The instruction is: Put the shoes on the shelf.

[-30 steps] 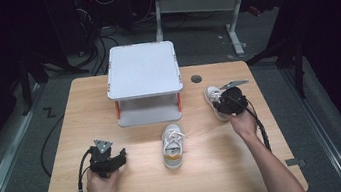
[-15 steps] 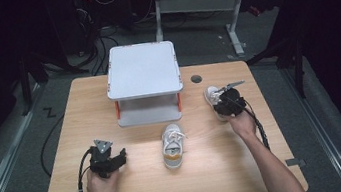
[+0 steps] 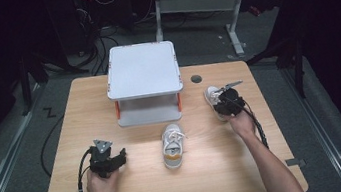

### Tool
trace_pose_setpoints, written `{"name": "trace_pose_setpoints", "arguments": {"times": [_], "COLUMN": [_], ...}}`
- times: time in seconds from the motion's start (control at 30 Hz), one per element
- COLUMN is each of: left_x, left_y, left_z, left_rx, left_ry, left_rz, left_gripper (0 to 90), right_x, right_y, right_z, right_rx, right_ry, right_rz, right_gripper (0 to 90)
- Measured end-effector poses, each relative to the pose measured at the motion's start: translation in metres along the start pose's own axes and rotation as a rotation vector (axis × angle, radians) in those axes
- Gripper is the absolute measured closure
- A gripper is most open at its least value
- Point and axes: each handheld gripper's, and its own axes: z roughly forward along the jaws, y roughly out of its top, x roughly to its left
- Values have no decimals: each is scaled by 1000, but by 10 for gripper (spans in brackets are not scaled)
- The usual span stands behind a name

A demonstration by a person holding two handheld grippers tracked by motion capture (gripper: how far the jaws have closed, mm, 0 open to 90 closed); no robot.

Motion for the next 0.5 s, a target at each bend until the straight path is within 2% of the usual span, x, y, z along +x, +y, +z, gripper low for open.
{"name": "trace_pose_setpoints", "arguments": {"times": [0.03, 0.23, 0.3, 0.5], "left_x": [0, 0, 1, 1], "left_y": [0, 0, 0, 0], "left_z": [0, 0, 0, 0], "left_rx": [-3, -4, -5, -6], "left_ry": [0, -2, -7, -10], "left_rz": [-4, -6, -9, -14], "left_gripper": [343, 343, 343, 343], "right_x": [1, -1, 1, 3], "right_y": [0, -2, -2, -4], "right_z": [1, -1, -5, -18], "right_rx": [-9, -23, -14, -26], "right_ry": [13, 26, 18, 6], "right_rz": [-1, 15, -12, -42], "right_gripper": [799, 830, 838, 845]}}
